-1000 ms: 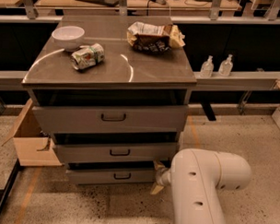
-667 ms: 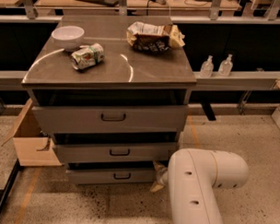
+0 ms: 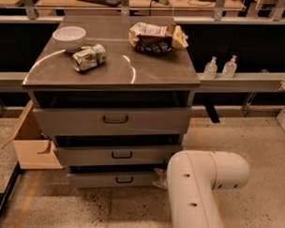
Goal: Open bottom drawer
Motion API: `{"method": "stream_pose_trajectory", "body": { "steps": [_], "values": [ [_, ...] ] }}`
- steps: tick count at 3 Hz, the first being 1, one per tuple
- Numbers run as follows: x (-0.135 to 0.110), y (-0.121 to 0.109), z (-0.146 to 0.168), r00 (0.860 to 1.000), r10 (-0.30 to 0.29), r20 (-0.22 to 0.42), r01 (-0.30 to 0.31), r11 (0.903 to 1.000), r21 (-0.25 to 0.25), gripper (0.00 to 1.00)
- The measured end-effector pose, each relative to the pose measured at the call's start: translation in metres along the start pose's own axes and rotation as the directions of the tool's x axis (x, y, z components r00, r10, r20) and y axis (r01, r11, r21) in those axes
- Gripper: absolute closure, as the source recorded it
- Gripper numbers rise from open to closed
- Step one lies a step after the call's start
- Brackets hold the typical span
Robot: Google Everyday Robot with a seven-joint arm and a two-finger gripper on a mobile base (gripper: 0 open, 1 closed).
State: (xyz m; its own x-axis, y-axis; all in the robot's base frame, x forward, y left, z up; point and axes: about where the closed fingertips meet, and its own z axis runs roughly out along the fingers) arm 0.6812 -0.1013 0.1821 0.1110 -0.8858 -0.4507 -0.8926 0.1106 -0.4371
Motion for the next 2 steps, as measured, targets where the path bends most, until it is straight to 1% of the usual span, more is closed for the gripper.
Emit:
{"method": "stream_pose_trajectory", "body": {
  "steps": [1, 2],
  "values": [
    [-0.005, 0.011, -0.014, 1.0, 0.016, 0.009, -0.015, 0.9992, -0.037, 0.85],
    [-0.017, 0.036, -0.032, 0.998, 0.056, 0.027, -0.053, 0.9925, -0.111, 0.83]
  ]
}}
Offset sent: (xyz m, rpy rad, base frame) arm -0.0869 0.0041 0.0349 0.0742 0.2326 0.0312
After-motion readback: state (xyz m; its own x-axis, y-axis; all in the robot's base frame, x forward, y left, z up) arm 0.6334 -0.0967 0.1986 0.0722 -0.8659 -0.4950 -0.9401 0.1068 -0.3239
